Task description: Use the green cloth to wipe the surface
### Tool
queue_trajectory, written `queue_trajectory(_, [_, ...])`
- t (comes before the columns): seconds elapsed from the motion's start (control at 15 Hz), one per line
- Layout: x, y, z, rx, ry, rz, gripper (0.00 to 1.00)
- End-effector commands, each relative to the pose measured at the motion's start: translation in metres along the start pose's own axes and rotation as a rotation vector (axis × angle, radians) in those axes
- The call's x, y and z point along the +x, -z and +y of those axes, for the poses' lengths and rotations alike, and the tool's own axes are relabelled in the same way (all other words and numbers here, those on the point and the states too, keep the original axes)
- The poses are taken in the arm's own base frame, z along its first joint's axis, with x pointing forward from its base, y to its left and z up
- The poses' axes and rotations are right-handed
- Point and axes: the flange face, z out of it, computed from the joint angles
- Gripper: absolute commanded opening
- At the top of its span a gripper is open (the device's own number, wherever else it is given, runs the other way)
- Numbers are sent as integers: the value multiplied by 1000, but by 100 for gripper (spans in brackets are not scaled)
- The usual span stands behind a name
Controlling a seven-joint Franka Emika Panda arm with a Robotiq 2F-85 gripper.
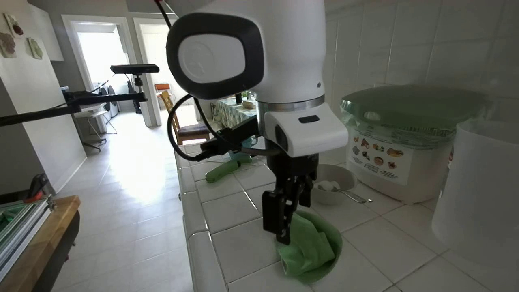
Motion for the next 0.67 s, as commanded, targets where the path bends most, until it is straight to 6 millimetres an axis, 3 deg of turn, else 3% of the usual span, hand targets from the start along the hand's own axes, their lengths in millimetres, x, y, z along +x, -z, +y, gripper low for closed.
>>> queue_trajectory(0.0, [6,-10,-17,32,8,-16,74])
queue_trajectory(0.33, [5,-20,-21,41,6,-51,33])
queue_trajectory(0.6, [-4,-8,-21,67,22,-60,2])
